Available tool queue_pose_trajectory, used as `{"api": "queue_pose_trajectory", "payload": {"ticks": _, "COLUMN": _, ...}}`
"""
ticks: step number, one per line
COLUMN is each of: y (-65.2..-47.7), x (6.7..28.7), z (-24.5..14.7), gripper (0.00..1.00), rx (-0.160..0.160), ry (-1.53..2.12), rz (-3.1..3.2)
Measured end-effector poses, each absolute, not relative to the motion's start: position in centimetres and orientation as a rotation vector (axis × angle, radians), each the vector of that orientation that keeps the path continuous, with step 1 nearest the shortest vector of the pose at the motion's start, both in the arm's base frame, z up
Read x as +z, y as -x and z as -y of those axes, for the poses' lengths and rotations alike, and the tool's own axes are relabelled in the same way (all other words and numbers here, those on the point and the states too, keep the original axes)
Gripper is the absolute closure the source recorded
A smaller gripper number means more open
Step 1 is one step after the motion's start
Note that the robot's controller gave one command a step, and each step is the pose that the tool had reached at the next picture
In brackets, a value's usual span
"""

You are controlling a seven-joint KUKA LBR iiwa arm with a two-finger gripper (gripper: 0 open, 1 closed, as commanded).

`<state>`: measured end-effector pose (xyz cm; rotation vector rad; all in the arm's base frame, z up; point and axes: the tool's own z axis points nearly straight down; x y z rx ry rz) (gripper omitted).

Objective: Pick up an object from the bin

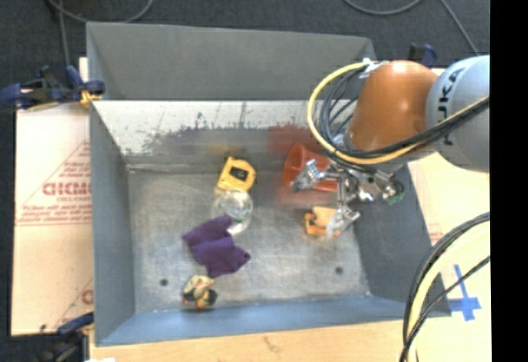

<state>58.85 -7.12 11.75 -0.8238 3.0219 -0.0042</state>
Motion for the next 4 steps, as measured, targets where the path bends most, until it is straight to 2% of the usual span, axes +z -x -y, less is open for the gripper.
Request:
{"api": "queue_pose_trajectory", "payload": {"ticks": 1, "y": -61.5, "x": 12.0, "z": 5.4, "gripper": 0.0, "rx": -0.002, "ry": 1.066, "rz": -2.958}}
{"api": "queue_pose_trajectory", "payload": {"ticks": 2, "y": -58.5, "x": 11.7, "z": 6.3, "gripper": 0.0, "rx": 0.0, "ry": 1.112, "rz": -2.929}}
{"api": "queue_pose_trajectory", "payload": {"ticks": 3, "y": -56.5, "x": 12.2, "z": 6.0, "gripper": 0.0, "rx": 0.0, "ry": 1.098, "rz": -2.943}}
{"api": "queue_pose_trajectory", "payload": {"ticks": 4, "y": -59.6, "x": 12.2, "z": 6.1, "gripper": 0.0, "rx": -0.002, "ry": 1.109, "rz": -2.935}}
